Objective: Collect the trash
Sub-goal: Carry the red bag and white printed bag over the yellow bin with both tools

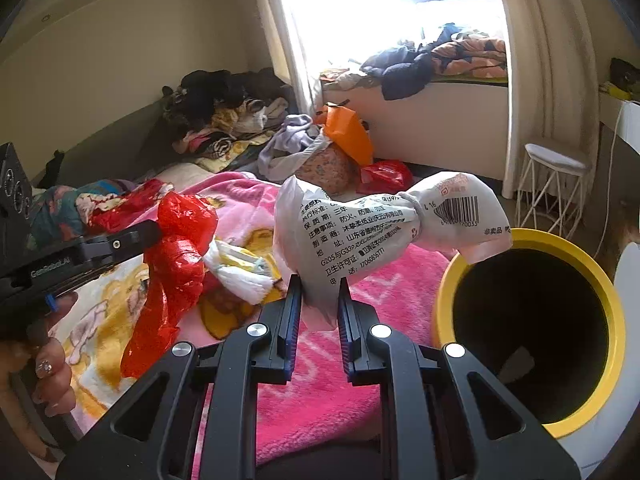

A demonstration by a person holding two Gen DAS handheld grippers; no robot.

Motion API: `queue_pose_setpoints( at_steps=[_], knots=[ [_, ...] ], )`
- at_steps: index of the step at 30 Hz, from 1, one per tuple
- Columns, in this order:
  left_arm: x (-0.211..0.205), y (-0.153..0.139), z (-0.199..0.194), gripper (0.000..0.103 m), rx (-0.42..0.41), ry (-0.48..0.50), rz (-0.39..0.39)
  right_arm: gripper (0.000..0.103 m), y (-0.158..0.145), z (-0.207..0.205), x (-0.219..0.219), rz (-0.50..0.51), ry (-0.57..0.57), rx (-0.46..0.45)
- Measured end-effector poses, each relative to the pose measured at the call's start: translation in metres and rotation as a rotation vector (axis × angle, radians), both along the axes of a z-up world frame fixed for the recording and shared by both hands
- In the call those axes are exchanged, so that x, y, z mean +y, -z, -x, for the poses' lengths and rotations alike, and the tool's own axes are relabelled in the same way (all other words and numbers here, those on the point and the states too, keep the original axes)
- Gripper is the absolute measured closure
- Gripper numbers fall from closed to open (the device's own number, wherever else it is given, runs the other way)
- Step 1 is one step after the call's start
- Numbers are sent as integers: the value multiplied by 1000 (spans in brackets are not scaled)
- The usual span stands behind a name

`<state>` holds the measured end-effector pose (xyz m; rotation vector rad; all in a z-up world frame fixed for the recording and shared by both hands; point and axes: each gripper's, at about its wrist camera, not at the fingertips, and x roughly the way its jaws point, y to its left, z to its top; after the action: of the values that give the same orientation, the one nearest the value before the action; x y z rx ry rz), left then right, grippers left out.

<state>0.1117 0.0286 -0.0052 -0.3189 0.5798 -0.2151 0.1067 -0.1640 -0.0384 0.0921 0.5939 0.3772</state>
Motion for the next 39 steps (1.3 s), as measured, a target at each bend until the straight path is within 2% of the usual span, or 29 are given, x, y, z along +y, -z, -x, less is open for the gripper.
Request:
queue_pose_setpoints(
  at_steps=[19,39],
  knots=[
    [-51,-6,-14,100,-22,88,-13,86,1,3,-46,-47,113,27],
    [-120,-4,-39,100,-32,191,-73,86,14,1,-101,-101,236,101]
  ],
)
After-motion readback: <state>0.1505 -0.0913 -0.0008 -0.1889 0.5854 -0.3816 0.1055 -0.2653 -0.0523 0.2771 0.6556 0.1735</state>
